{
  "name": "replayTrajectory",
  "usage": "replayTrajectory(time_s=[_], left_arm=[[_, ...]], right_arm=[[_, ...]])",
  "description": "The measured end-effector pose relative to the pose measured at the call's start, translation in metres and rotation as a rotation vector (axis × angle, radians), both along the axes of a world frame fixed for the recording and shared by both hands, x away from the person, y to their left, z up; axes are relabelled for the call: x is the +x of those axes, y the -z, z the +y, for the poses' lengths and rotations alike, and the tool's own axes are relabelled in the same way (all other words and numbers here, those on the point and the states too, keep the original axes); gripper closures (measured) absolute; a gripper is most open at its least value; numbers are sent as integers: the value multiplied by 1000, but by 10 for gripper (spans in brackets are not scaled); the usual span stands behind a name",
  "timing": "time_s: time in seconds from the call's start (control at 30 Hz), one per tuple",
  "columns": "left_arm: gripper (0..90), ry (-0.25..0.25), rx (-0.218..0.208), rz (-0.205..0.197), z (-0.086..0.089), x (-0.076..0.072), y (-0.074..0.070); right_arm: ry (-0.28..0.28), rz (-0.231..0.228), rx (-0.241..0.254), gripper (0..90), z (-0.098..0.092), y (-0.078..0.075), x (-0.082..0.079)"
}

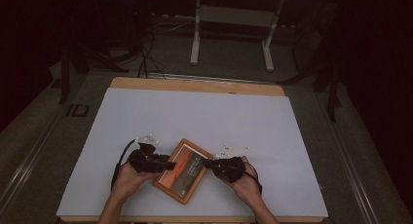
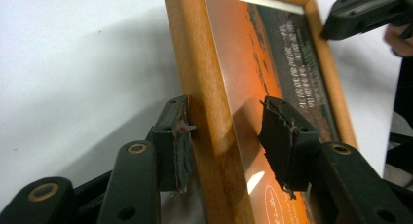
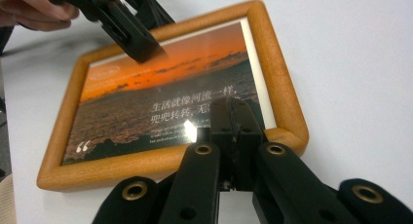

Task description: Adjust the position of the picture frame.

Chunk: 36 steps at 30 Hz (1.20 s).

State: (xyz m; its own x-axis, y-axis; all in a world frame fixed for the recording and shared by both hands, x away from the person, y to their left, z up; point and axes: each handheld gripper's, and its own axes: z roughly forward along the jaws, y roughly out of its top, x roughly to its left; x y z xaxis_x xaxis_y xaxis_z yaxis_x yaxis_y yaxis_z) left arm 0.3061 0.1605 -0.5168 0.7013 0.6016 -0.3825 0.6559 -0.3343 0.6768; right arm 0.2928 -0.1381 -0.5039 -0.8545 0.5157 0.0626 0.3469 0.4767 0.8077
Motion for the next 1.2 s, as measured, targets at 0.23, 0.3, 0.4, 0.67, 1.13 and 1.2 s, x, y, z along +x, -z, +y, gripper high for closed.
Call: replayTrajectory(time_s=[0.23, 0.3, 0.4, 0.67, 1.13, 1.2], left_arm=[[512, 33, -49, 36, -6, 4, -1], [505, 35, -54, 53, -7, 5, -1], [538, 44, -81, 59, -6, 5, -3], [553, 41, -91, 63, -5, 5, -4], [549, 23, -94, 101, 2, 7, 3], [549, 22, -94, 101, 1, 7, 3]], right_arm=[[4, 23, -35, 899, 0, 7, 1], [4, 22, -38, 899, 0, 7, 1], [6, 21, -65, 889, 1, 7, 0], [144, 144, 14, 433, -18, 2, 7], [122, 445, 89, 314, -15, 24, 17], [101, 475, 94, 308, -12, 26, 16]])
